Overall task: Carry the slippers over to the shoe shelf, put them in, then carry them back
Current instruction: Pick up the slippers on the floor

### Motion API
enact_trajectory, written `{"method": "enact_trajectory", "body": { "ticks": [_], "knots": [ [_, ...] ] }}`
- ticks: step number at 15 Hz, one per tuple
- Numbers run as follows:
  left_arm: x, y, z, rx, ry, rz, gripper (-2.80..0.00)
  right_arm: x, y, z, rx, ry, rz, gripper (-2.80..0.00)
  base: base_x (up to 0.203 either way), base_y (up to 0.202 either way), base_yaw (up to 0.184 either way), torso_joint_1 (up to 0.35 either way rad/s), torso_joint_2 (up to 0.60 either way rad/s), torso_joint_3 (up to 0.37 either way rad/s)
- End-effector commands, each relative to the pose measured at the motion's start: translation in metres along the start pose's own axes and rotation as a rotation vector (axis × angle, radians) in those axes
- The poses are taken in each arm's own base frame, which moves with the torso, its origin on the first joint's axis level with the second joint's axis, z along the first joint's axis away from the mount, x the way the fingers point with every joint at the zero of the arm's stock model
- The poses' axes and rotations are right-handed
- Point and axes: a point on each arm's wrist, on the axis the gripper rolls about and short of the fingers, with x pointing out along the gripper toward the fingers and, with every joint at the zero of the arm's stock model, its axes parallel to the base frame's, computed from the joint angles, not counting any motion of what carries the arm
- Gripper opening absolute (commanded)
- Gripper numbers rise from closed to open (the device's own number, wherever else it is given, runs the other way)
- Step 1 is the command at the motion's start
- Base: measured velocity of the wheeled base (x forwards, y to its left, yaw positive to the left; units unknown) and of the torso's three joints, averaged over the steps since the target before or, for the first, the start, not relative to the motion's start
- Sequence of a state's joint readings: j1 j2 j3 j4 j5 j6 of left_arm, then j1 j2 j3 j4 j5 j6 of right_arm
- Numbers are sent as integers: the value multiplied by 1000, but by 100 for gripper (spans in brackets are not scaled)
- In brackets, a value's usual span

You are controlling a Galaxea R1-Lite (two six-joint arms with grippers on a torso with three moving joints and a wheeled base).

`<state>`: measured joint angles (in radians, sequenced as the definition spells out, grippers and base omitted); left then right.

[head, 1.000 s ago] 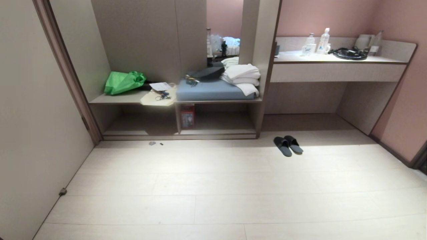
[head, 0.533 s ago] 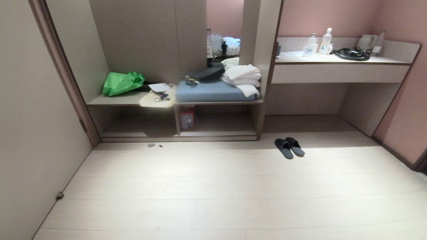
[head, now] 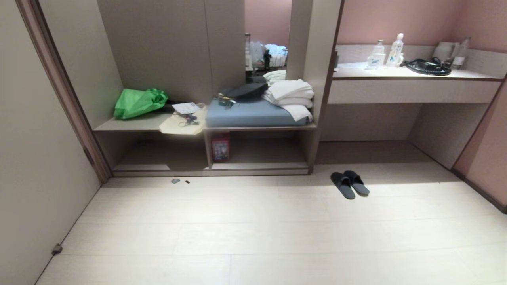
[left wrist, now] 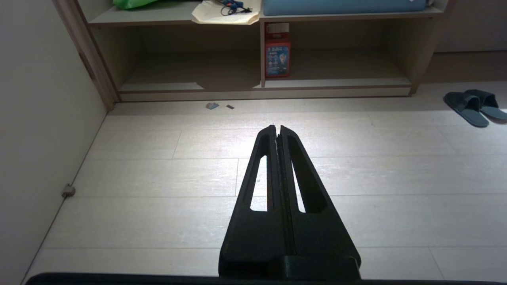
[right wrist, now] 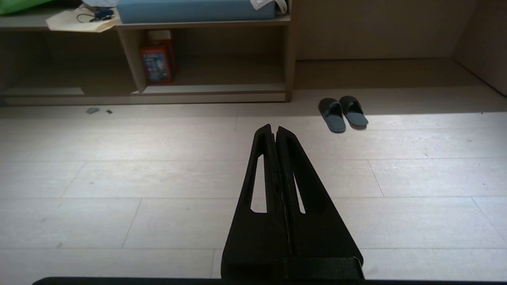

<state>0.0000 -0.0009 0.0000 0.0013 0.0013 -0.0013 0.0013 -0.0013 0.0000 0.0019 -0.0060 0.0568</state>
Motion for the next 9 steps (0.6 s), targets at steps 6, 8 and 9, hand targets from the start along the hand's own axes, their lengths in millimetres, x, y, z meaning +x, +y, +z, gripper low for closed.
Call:
{"method": "enact_trajectory", "body": {
  "ticks": [6, 8, 9],
  "knots": [
    [0, 0, 0, 0, 0, 0, -280, 0, 0, 0, 0, -1, 0, -280, 196, 0, 0, 2, 1, 4],
    [0, 0, 0, 0, 1, 0, -280, 0, 0, 0, 0, -1, 0, -280, 194, 0, 1, 2, 3, 5],
    [0, 0, 0, 0, 1, 0, -280, 0, 0, 0, 0, -1, 0, -280, 196, 0, -1, 18, 1, 3]
  ]
}}
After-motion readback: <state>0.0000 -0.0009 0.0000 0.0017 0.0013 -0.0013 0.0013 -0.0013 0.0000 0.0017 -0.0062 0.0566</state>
